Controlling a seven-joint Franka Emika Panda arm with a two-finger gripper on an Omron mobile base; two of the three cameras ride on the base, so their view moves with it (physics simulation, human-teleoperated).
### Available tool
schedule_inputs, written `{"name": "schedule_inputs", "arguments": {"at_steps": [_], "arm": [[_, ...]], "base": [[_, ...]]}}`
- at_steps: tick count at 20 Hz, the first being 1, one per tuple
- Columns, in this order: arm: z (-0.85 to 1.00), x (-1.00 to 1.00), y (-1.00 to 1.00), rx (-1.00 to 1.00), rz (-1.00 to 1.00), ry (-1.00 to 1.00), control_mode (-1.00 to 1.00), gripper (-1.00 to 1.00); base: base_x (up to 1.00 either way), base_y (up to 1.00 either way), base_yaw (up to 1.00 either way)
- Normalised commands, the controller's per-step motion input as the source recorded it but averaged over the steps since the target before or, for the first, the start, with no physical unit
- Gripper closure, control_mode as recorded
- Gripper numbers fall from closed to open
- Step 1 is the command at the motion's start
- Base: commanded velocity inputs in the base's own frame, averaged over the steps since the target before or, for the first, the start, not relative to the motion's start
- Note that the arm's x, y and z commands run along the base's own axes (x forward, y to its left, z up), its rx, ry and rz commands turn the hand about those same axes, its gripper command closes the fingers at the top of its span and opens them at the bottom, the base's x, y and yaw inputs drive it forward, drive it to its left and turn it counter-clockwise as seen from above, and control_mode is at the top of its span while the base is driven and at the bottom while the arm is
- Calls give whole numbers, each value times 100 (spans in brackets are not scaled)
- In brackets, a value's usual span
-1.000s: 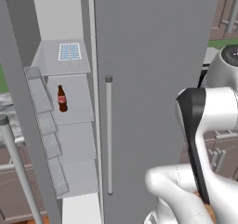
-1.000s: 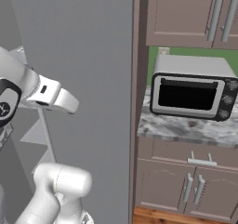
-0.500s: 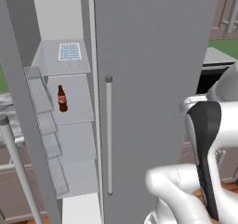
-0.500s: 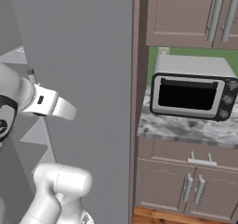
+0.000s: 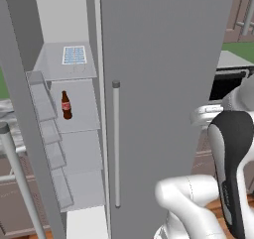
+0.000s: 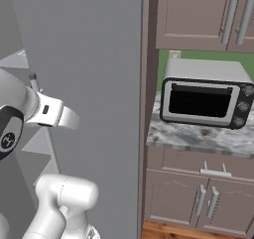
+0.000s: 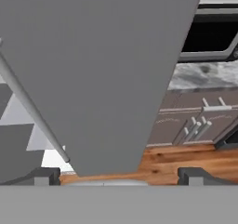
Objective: Open the freezer door, pick up the ice cube tray from the freezer, and place it on the dining counter.
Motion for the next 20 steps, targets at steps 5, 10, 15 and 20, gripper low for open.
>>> {"name": "schedule_inputs", "arguments": {"at_steps": [5, 10, 15, 20], "arm": [[-1, -4, 13, 0, 3, 0, 100, -100], [0, 0, 0, 0, 0, 0, 100, -100], [0, 0, 0, 0, 0, 0, 100, -100], [0, 0, 0, 0, 0, 0, 100, -100]], "base": [[-7, 11, 1], [-19, 44, 7], [-3, 34, 10], [0, 36, 10]]}}
